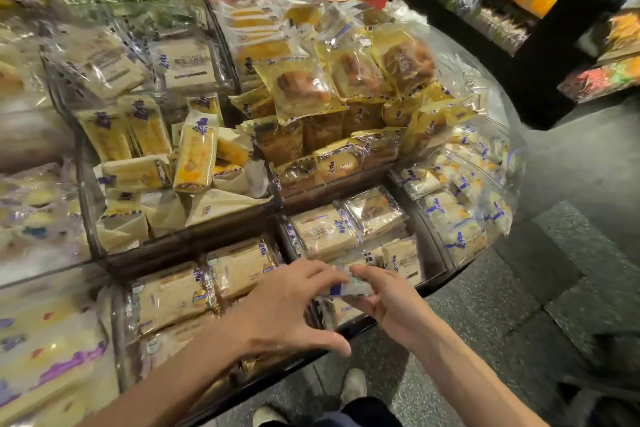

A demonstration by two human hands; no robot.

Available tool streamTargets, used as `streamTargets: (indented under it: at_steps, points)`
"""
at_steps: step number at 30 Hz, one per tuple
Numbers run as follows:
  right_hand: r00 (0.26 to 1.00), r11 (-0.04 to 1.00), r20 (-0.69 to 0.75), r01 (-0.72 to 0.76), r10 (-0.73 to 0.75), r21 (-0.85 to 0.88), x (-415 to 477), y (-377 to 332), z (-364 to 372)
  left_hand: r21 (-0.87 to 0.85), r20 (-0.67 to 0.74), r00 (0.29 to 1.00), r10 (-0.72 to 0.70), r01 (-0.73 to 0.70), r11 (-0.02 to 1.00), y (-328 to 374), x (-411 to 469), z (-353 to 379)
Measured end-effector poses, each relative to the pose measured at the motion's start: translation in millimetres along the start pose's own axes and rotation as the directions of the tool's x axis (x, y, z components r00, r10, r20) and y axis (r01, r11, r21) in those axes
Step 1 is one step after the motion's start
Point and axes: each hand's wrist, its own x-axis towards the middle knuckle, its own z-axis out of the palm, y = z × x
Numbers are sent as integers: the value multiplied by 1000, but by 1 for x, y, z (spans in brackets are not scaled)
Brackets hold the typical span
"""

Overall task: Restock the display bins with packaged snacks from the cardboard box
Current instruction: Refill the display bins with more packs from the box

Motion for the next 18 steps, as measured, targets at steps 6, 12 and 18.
streamTargets:
  at_steps: [6, 12, 18]
  points:
    - [987, 953, 144, 111, -72, -283, 4, -53, -16, -369, -444, 834, -327, 162, 915, -6, 18, -7]
    - [965, 742, 207, 258, -163, -619, 26, -75, -51, -862, -244, 635, -733, 205, 464, 2, 41, 2]
    - [959, 680, 196, 284, -206, -676, 72, -80, -57, -746, -283, 411, -867, 473, 468, -10, 85, 43]
